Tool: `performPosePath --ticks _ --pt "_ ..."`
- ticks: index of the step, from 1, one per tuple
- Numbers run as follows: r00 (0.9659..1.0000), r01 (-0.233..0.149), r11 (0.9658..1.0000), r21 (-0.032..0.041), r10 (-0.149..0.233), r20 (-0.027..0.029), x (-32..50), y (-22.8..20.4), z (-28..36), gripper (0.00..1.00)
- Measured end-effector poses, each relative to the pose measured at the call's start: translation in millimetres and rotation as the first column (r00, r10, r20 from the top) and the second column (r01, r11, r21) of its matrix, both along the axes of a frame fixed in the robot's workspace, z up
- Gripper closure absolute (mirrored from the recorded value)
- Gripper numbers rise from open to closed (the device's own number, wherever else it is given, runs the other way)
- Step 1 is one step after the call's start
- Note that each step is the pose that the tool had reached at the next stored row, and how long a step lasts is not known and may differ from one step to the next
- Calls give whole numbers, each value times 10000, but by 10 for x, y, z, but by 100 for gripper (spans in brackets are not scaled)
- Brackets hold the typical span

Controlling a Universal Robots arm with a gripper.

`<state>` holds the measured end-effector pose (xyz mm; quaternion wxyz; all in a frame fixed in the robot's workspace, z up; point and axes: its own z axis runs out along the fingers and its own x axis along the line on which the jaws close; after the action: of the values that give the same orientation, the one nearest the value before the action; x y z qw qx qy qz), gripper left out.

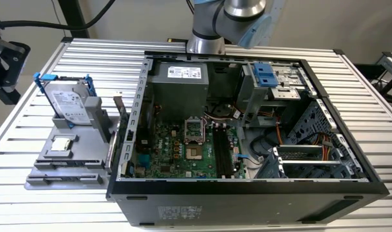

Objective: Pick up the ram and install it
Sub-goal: 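Pick up the ram and move it above insertion slot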

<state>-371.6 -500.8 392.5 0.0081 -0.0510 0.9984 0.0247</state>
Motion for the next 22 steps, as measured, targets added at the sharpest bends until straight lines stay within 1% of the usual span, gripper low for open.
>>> performPosePath --ticks 3,6,9,12,17,19,22 --pt "9995 -328 9995 1 328 2 -1 1 -1 100" --pt "9978 -665 9978 1 665 1 0 0 0 100" --pt "9955 -951 9955 1 951 1 0 0 -1 100" --pt "9924 -1233 9924 1 1233 1 0 0 0 100" --pt "9851 -1718 9851 1 1718 1 0 0 -1 100" --pt "9815 -1916 9815 1 1916 2 0 0 -1 100" --pt "9749 -2225 9749 1 2225 2 0 0 -1 100"
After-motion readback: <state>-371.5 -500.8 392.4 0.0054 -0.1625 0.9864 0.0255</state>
